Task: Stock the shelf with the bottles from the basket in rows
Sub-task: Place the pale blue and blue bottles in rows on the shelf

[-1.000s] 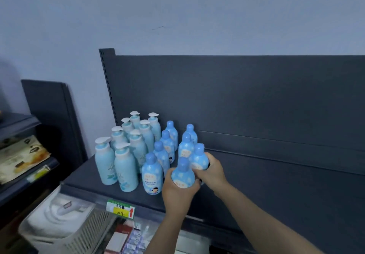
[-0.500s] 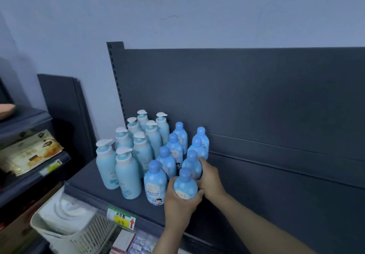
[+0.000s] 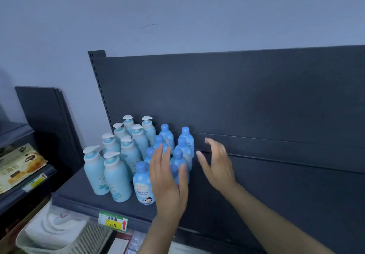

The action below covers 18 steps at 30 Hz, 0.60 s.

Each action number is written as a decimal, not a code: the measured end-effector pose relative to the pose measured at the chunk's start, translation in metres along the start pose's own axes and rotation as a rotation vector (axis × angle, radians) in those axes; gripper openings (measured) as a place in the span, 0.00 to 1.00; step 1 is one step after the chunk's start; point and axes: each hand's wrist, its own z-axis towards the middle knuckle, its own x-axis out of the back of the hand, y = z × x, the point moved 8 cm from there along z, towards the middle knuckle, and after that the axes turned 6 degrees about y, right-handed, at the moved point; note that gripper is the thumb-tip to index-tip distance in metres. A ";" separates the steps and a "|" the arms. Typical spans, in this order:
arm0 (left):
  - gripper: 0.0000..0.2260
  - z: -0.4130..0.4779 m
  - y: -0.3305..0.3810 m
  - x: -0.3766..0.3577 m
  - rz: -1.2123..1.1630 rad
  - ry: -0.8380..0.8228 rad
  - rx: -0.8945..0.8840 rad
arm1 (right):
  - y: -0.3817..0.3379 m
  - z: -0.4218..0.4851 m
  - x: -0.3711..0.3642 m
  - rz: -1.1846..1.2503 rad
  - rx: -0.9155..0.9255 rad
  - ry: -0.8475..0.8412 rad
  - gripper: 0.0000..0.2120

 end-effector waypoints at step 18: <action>0.28 -0.038 0.227 -0.067 0.088 -0.304 -0.535 | -0.025 -0.070 0.280 -0.975 -0.069 0.402 0.29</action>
